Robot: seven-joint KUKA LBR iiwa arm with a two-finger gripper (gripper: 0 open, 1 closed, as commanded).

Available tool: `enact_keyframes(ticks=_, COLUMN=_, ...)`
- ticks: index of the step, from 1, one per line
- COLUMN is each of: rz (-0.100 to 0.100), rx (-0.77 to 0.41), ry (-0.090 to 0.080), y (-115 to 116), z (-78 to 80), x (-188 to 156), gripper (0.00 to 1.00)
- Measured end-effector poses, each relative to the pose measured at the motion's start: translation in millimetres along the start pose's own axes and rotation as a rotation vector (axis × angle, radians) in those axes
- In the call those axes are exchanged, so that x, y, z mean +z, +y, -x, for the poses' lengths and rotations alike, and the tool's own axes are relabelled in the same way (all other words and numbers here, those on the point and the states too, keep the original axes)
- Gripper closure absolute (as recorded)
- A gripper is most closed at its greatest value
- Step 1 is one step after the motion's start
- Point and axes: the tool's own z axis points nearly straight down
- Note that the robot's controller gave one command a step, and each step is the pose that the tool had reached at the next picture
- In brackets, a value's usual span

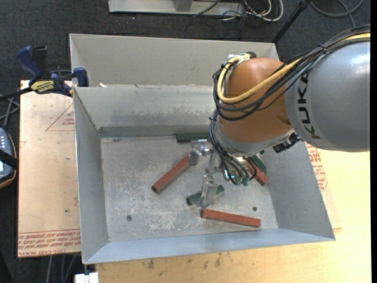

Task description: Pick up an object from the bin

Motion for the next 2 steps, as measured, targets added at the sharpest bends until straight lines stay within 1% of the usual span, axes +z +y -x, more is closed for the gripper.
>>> enact_keyframes(ticks=1, rz=0.001, rx=0.002, ry=-0.007, y=0, z=1.6, x=-3, gripper=0.0)
enact_keyframes(ticks=2, rz=0.001, rx=-0.051, ry=-0.009, y=-50, z=-35.6, x=134, gripper=1.0)
